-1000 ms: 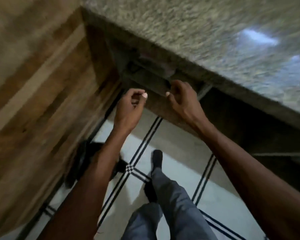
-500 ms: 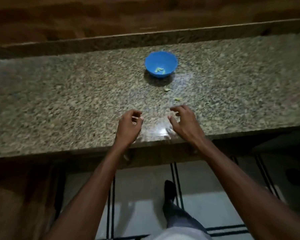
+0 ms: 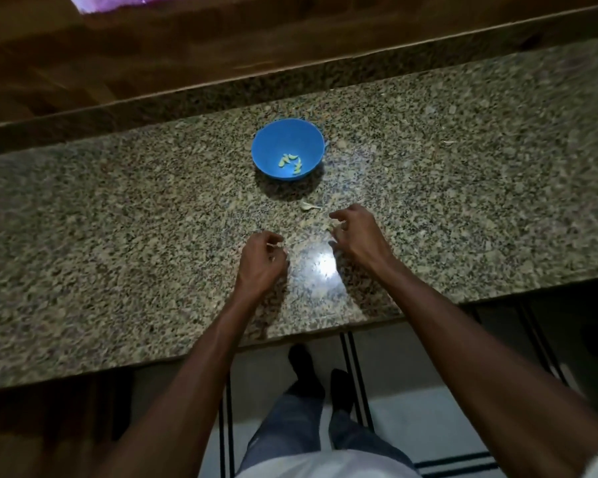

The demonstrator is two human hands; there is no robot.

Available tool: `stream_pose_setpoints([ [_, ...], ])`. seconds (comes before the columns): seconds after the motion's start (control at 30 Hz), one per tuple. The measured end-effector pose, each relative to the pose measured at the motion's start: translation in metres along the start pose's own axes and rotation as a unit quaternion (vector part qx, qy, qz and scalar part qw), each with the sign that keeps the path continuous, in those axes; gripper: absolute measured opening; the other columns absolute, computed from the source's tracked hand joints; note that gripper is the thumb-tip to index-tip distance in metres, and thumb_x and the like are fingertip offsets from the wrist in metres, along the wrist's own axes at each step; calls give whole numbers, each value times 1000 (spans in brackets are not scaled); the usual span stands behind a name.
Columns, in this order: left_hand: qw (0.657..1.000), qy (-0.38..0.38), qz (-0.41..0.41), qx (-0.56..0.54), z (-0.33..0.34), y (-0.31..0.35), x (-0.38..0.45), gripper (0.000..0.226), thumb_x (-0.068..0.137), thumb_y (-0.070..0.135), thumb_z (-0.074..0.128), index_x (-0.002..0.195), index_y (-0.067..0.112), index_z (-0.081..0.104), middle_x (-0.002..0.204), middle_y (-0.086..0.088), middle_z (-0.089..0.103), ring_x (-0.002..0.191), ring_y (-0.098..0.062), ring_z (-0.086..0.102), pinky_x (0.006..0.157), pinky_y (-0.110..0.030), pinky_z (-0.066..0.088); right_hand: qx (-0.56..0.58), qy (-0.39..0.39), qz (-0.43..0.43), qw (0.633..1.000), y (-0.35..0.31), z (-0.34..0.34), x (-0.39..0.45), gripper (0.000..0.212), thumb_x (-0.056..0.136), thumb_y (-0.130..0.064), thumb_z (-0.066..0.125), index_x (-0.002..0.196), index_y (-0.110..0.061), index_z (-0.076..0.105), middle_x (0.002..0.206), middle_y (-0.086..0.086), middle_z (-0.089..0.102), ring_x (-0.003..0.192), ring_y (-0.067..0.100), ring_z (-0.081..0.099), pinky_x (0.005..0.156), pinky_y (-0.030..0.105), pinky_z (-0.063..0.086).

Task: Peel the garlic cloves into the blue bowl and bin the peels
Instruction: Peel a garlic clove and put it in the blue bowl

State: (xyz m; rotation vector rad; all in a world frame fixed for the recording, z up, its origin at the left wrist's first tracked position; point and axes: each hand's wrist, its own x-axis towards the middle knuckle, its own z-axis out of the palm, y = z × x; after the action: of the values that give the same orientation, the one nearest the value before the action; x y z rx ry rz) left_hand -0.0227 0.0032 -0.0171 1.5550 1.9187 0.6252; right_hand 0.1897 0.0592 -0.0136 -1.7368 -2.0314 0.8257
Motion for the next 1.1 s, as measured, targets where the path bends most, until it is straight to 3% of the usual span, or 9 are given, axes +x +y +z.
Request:
stream_pose_setpoints([
  [0.17, 1000, 17, 0, -17, -3, -6, 27, 23, 94, 8, 63, 116, 4, 70, 113, -13, 68, 100, -23, 65, 89, -37, 54, -59, 5, -5, 998, 8, 12, 14, 11, 96, -8, 67, 100, -4, 76, 99, 11, 65, 89, 29, 65, 75, 41, 54],
  [0.3, 998, 26, -12, -60, -8, -6, 47, 22, 93, 2, 60, 113, 2, 70, 110, -14, 70, 100, -26, 67, 90, -38, 55, 124, 95, 51, 986, -4, -8, 21, 7, 93, -11, 74, 95, -13, 80, 79, -13, 71, 71, -10, 67, 68, 17, 55],
  [0.43, 996, 25, -23, -86, -13, -8, 70, 22, 94, 3, 60, 113, 5, 70, 109, -11, 72, 99, -25, 68, 89, -43, 57, 170, 109, 21, 979, -47, -39, 73, 12, 90, -26, 81, 101, -21, 80, 87, -17, 74, 82, -10, 69, 72, 6, 53],
  [0.5, 995, 21, -23, -91, -13, -9, 80, 22, 94, 5, 60, 114, 7, 69, 108, -9, 71, 99, -24, 68, 89, -43, 57, 150, 108, -5, 983, -67, -45, 105, 14, 91, -26, 81, 102, -17, 81, 87, -10, 76, 81, -7, 71, 74, 7, 54],
  [0.6, 995, 14, -20, -97, -10, -8, 89, 19, 95, 6, 60, 111, 8, 69, 106, -8, 71, 98, -23, 67, 87, -43, 57, 101, 71, -7, 992, -82, -41, 140, 18, 93, -19, 78, 107, -7, 81, 95, 7, 80, 86, 13, 76, 84, 27, 61],
  [0.67, 995, 16, -15, -99, -6, -5, 95, 18, 93, 6, 62, 110, 8, 70, 106, -8, 71, 95, -21, 67, 86, -41, 57, 82, 50, 6, 995, -79, -36, 152, 22, 93, -15, 77, 113, -4, 79, 105, 12, 79, 93, 19, 75, 91, 34, 61],
  [0.83, 994, 6, 26, -105, 7, 6, 104, 22, 88, 9, 70, 110, 9, 71, 103, -6, 70, 87, -17, 67, 82, -38, 57, 112, 72, 24, 991, -53, -30, 141, 20, 94, -17, 74, 110, -7, 81, 101, 7, 80, 90, 13, 74, 85, 26, 60],
  [0.97, 991, -47, 77, -95, 20, 13, 108, 37, 90, 21, 79, 123, 8, 69, 118, -10, 63, 101, -19, 64, 87, -30, 54, 170, 58, 56, 982, -19, -28, 104, 14, 96, -22, 73, 106, -16, 81, 86, -6, 78, 74, 1, 73, 68, 17, 59],
  [1.1, 993, -64, 100, -26, 29, 23, 108, 21, 93, 6, 69, 113, 4, 74, 114, -15, 59, 108, -30, 60, 91, -44, 52, 194, 10, 85, 977, 10, -15, 75, 13, 95, -17, 73, 106, -16, 80, 89, -3, 79, 73, 0, 73, 58, 16, 56],
])
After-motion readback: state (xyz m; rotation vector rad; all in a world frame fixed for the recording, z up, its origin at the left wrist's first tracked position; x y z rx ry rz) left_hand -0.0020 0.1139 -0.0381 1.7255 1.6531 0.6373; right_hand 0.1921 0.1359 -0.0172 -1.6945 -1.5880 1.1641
